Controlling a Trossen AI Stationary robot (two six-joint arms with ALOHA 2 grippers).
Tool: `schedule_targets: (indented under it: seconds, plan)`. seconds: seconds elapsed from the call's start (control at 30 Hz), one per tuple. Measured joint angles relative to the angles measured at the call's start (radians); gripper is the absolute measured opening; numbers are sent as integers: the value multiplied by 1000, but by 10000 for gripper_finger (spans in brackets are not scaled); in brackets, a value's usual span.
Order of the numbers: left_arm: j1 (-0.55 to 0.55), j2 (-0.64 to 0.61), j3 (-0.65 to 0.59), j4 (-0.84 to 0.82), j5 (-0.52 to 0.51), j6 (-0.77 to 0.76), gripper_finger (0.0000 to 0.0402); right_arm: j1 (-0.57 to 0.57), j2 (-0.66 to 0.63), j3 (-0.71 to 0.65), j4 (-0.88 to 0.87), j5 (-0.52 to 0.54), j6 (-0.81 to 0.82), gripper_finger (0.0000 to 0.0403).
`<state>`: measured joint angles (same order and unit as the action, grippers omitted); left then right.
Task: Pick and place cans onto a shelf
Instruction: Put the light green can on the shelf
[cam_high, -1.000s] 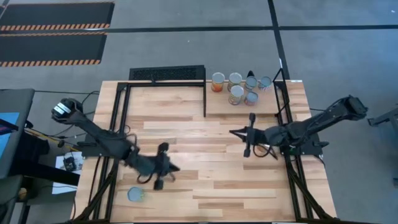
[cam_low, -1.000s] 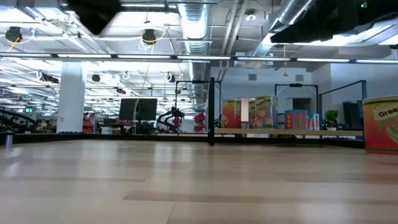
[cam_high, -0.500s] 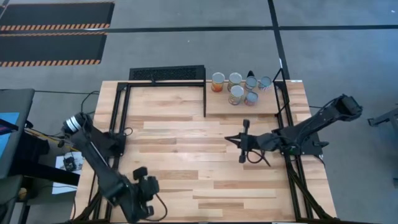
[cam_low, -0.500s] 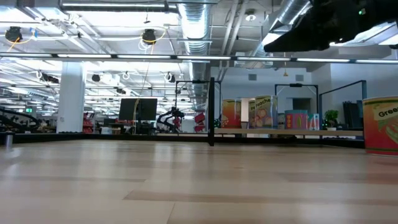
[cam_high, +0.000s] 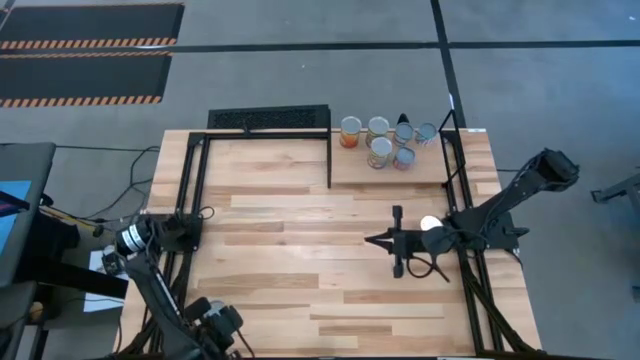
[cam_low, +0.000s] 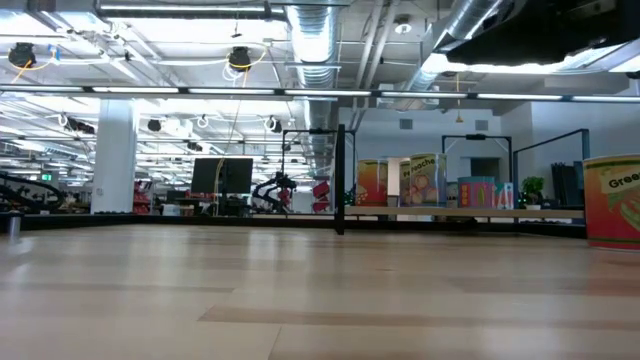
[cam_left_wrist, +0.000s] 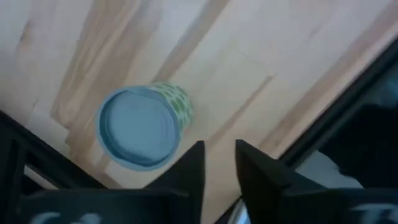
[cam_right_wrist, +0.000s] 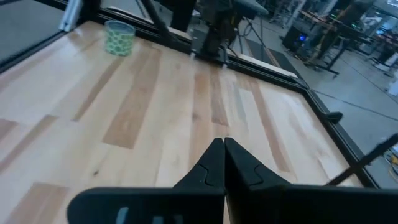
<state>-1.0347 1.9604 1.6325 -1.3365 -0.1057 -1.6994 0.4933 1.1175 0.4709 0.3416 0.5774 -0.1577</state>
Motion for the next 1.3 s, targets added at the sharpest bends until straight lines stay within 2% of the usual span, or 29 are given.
schedule_targets:
  seconds: [0.13, 0.27, 0.53, 0.67, 0.9, 1.0, 1.13, 1.23, 1.3]
  plan:
    - [-1, 20, 0, -49, -8, -21, 133, 38, 0, 0, 0, 0, 6, 12]
    - [3, 40, 0, -56, -7, 7, 166, 79, 0, 0, 0, 0, 27, 12]
    - [6, 87, 0, -119, 8, 30, 173, 164, 0, 0, 6, 94, 36, 12]
    - [9, 89, -6, -151, -12, 31, 173, 175, 0, 0, 9, 107, 29, 12]
    - [33, 90, -104, -55, 26, 98, 171, 173, 0, 0, 16, 108, 16, 12]
    - [48, 89, -129, -45, 30, 137, 153, 173, 0, 0, 28, 108, -9, 12]
    - [73, 87, -130, -48, 24, 236, 90, 172, 0, 1, 64, 108, -58, 12]
    - [90, 80, -130, -51, -23, 304, 28, 172, 0, 1, 93, 108, -93, 12]
    - [104, 65, -131, -42, -85, 331, 11, 172, 0, 1, 112, 108, -110, 12]
